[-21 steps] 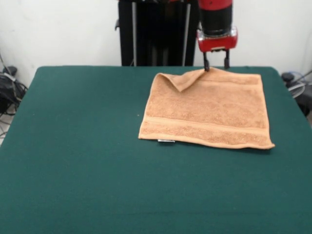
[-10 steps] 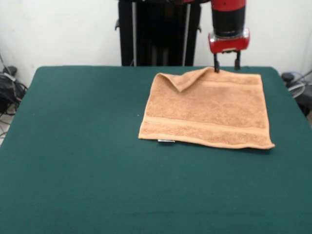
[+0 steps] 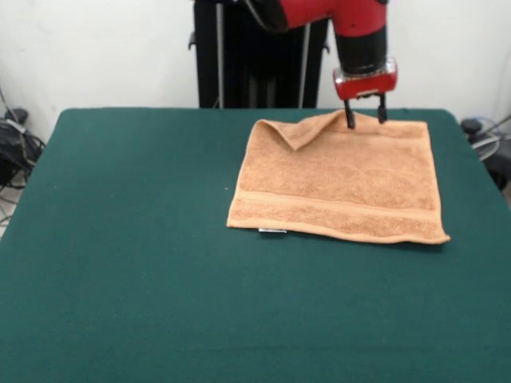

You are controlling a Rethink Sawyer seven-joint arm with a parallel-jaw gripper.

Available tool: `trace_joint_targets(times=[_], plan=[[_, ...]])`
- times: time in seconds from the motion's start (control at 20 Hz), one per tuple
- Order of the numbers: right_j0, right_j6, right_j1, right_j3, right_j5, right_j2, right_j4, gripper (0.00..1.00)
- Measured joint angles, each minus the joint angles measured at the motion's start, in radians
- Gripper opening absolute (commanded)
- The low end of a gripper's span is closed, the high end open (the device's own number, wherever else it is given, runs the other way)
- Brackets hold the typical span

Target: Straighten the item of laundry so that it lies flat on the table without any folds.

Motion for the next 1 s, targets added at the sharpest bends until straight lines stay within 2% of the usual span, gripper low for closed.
trace_joint_targets(times=[0.55, 1.0], plan=[[-0.065, 0.0, 0.064, 0.0, -0.065, -0.002, -0.099, 1.0], [-0.11, 0.0, 0.057, 0.006, -0.065, -0.002, -0.124, 1.0]])
